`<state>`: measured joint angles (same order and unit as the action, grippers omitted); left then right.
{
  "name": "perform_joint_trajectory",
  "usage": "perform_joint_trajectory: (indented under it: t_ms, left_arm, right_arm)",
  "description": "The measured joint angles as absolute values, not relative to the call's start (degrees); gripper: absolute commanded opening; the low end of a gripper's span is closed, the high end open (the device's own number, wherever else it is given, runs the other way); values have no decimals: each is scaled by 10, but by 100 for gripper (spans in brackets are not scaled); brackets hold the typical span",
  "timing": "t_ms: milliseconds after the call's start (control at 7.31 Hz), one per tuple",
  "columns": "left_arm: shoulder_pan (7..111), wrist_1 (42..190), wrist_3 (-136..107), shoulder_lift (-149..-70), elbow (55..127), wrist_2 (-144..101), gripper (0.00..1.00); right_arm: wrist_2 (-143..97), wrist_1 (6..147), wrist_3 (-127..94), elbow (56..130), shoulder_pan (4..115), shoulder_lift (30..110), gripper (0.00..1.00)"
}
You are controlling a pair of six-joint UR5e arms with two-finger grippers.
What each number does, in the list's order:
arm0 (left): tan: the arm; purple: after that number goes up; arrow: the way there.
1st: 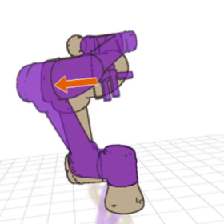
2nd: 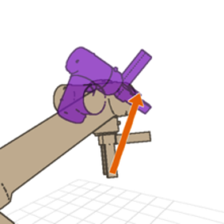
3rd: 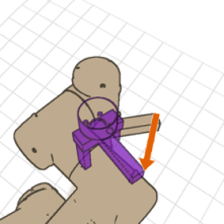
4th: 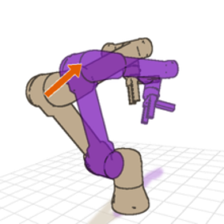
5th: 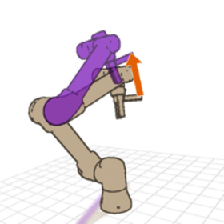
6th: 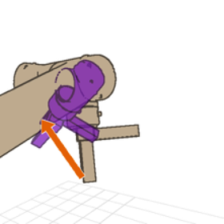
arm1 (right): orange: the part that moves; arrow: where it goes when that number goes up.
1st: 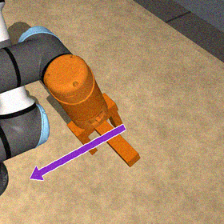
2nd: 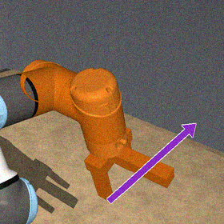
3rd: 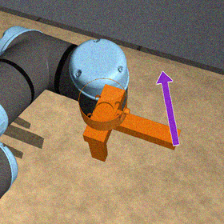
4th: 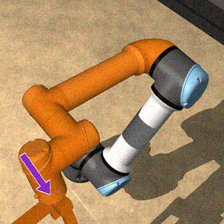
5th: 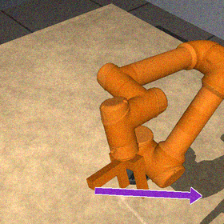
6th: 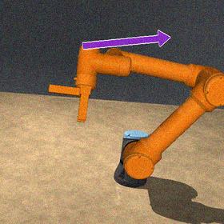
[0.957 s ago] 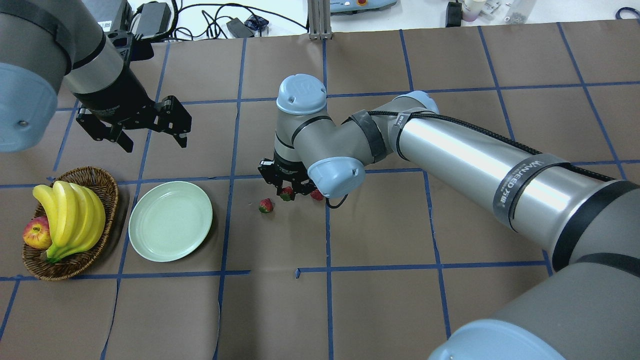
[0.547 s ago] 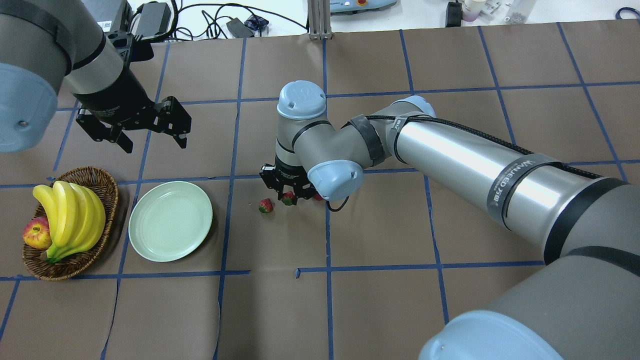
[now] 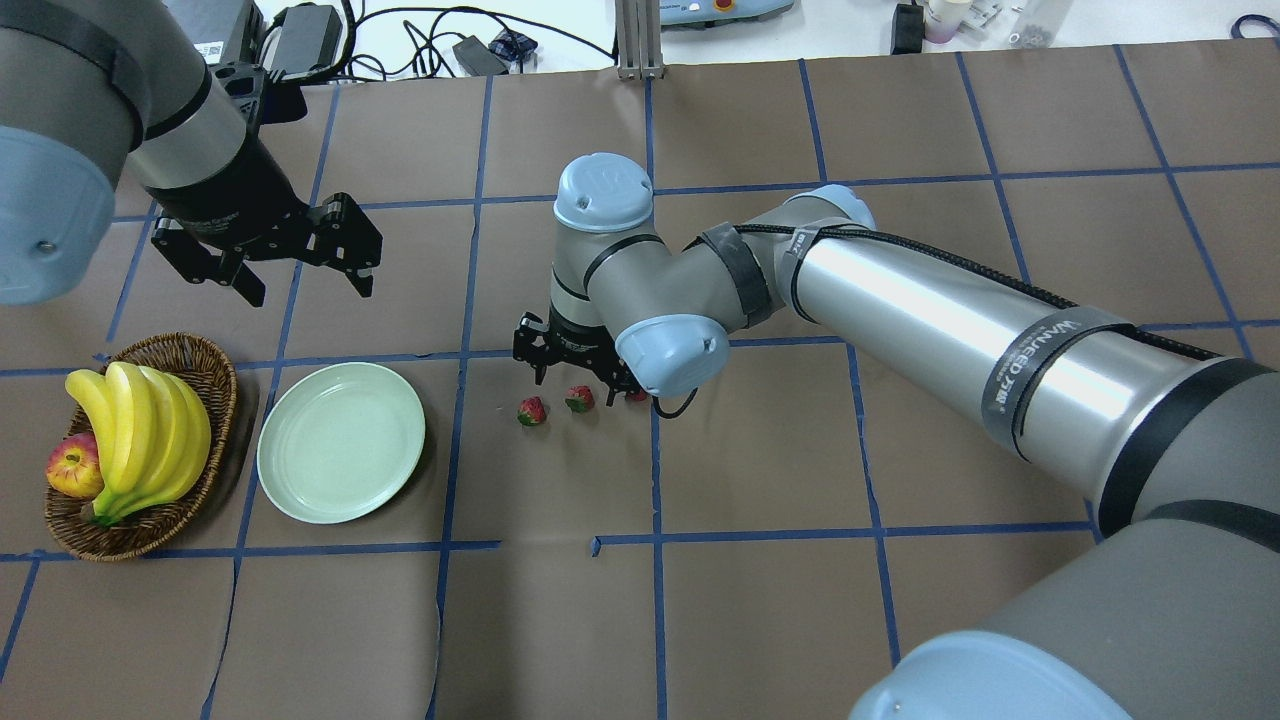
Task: Collect all strawberries into plate
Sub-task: 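Raise the right arm away while the left arm starts toward the strawberries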
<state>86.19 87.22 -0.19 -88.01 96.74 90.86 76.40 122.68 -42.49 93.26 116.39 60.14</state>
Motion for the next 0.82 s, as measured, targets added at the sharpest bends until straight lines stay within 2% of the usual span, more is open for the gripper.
perform_joint_trajectory:
  t_ms: [274, 821]
  left_arm:
    - [862, 876, -10, -882, 968, 905, 100]
    - [864, 872, -30, -888, 974, 899, 100]
  right_arm:
    - [775, 1202, -406, 929, 1150, 652, 100]
    - [879, 1044, -246, 929, 1077, 764, 100]
